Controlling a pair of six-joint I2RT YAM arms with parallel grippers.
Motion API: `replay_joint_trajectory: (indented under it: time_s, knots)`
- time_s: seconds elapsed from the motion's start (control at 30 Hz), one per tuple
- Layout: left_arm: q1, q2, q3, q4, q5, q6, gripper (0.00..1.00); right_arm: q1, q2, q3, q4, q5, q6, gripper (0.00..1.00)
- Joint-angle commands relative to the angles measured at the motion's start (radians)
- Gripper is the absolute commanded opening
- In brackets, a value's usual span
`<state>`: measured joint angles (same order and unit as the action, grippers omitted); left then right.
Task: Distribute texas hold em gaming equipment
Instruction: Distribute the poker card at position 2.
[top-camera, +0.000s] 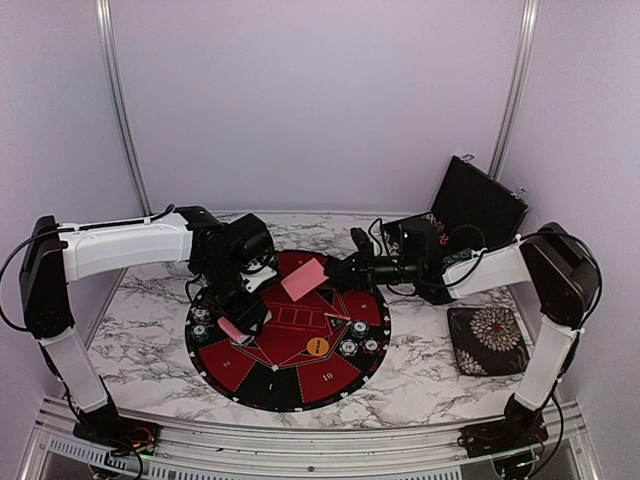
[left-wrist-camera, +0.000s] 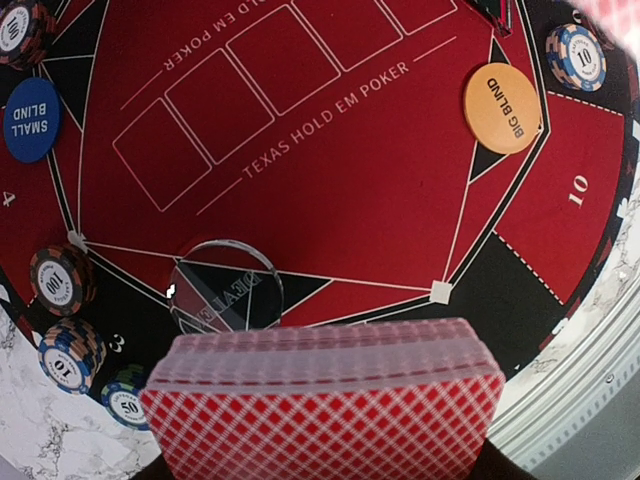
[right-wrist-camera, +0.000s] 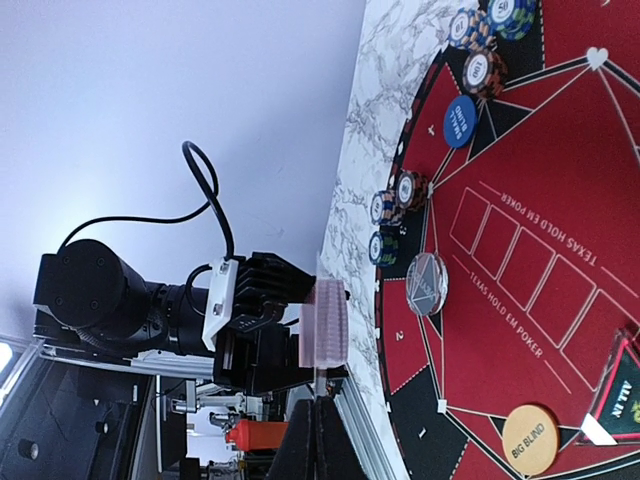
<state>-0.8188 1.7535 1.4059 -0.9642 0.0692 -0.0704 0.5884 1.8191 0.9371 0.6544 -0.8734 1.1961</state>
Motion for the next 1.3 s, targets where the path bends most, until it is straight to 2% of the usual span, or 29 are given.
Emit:
replay_joint_trajectory:
  time_s: [0.0,0.53,0.97,1.27]
  knots:
    - [0.023,-0.065,-0.022,0.015,-0.005,-0.014,0.50,-0.040,0.021,0.038,-0.013,-0.007,-0.031,0.00]
    - [0.107,-0.157,-0.100,0.015,-0.012,-0.030,0.50,-0.103,0.246,0.288,-0.092,-0.015,-0.086,0.00]
    - [0.152,-0.161,-0.109,0.009,-0.010,-0.040,0.50,-0.107,0.429,0.524,-0.155,-0.026,-0.099,0.00]
    - [0.173,-0.154,-0.092,-0.002,-0.014,-0.035,0.50,-0.111,0.502,0.617,-0.178,-0.024,-0.095,0.00]
